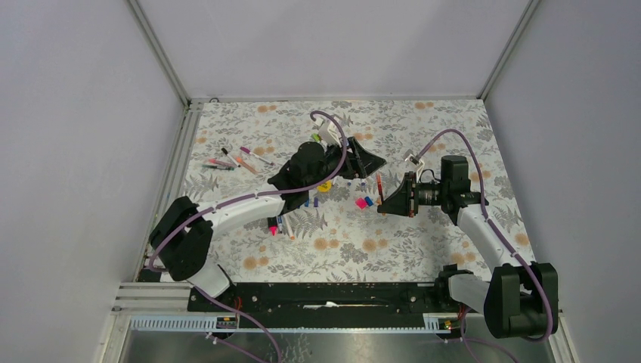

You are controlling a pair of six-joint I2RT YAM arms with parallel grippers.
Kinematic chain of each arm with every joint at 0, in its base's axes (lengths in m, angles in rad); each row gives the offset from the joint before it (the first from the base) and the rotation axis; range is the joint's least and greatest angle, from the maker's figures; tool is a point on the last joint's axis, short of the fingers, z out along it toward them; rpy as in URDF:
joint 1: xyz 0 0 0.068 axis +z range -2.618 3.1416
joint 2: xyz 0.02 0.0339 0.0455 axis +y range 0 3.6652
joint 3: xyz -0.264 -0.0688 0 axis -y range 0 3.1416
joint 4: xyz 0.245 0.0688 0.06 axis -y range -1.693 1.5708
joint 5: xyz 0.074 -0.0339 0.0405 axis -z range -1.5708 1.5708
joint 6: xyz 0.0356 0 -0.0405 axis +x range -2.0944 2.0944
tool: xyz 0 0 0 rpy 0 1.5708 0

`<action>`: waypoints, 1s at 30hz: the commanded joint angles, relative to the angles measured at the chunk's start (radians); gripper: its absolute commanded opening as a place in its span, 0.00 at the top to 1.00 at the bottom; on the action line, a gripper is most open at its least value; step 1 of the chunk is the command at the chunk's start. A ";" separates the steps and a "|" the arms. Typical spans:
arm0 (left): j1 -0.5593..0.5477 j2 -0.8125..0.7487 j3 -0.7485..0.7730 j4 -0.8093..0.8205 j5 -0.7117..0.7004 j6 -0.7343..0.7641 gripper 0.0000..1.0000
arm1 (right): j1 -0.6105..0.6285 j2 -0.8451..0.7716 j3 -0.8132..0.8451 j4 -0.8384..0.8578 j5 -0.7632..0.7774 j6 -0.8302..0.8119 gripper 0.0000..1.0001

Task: Open the pen caps
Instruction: Open the pen cap from the pen.

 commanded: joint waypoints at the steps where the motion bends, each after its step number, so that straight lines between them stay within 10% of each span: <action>1: -0.011 0.020 0.069 -0.038 -0.037 0.030 0.33 | -0.003 0.002 0.000 -0.005 0.012 -0.025 1.00; 9: -0.017 0.034 0.072 -0.043 -0.014 0.025 0.51 | -0.002 0.006 -0.003 -0.003 0.019 -0.026 1.00; 23: -0.019 0.031 0.056 -0.009 0.051 0.016 0.43 | -0.002 0.021 0.000 -0.002 0.022 -0.019 1.00; 30: -0.019 0.039 0.063 -0.014 0.061 0.010 0.56 | -0.003 0.023 0.001 -0.001 0.022 -0.015 1.00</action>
